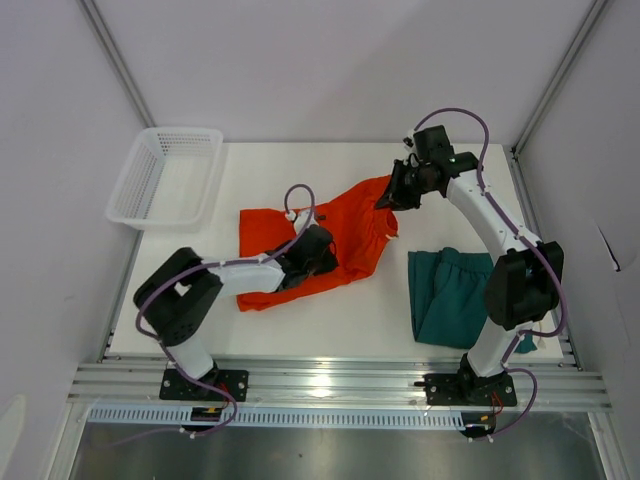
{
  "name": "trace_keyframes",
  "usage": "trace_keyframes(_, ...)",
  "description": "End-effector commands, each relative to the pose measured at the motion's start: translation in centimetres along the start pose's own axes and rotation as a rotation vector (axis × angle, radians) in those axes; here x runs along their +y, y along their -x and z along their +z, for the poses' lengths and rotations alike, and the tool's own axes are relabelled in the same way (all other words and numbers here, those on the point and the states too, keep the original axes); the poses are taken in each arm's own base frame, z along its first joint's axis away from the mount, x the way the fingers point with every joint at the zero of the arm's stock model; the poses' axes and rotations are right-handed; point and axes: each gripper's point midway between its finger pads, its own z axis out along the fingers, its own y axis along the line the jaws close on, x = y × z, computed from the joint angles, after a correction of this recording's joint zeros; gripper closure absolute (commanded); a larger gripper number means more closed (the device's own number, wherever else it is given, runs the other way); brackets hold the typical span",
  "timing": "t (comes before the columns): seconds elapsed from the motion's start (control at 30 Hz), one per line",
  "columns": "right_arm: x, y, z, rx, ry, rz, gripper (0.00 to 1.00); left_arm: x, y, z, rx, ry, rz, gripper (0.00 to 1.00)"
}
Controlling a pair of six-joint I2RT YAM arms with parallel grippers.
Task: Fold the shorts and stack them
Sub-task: Fold the shorts
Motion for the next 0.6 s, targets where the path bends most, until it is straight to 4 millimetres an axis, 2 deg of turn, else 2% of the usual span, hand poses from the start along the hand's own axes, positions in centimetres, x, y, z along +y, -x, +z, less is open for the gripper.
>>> trace_keyframes(0.0,0.9,1.2,-2.4,-0.07,-0.001,-0.078,1.0,-0.2,4.0,-3.6,-0.038,-0.054,-0.014,0.91)
trace_keyframes(0.07,0.5,1.2,-2.4,-0.068,-0.019,-0.083,1.0,0.2,5.6,-5.5,-0.058,-0.074,-0.023,0.89)
trace_keyframes(0.13,0.0,1.3,-2.4,-0.067,-0.028,-0.092,1.0,2.7,6.0,-6.7,-0.049,-0.028,-0.025,0.85)
trace_keyframes(0.17,-0.2,1.3,-2.4,-0.065,-0.032,-0.094,1.0,2.7,7.2,-8.0,-0.078,-0.046,-0.035,0.85)
trace_keyframes(0.2,-0.5,1.3,-2.4,-0.066,-0.042,-0.097,1.0,4.7,7.4,-8.3,-0.066,-0.006,-0.048,0.83)
trace_keyframes(0.27,-0.8,1.4,-2.6,-0.068,-0.05,-0.098,1.0,6.6,7.5,-8.9,-0.053,0.011,-0.072,0.81)
trace_keyframes(0.3,-1.1,1.4,-2.5,-0.067,-0.054,-0.099,1.0,8.6,7.3,-9.2,-0.037,0.036,-0.103,0.8)
trace_keyframes(0.4,-2.2,1.7,-2.7,-0.069,-0.068,-0.09,1.0,11.5,7.7,-9.8,-0.056,0.081,-0.129,0.64)
trace_keyframes(0.43,-2.5,1.9,-2.8,-0.074,-0.072,-0.088,1.0,12.7,7.3,-9.8,-0.056,0.108,-0.129,0.53)
trace_keyframes(0.47,-3.1,2.2,-2.9,-0.076,-0.081,-0.082,1.0,13.5,7.7,-9.9,-0.07,0.126,-0.139,0.51)
trace_keyframes(0.57,-4.4,2.7,-3.3,-0.083,-0.101,-0.081,1.0,16.1,7.0,-9.7,-0.076,0.175,-0.149,0.48)
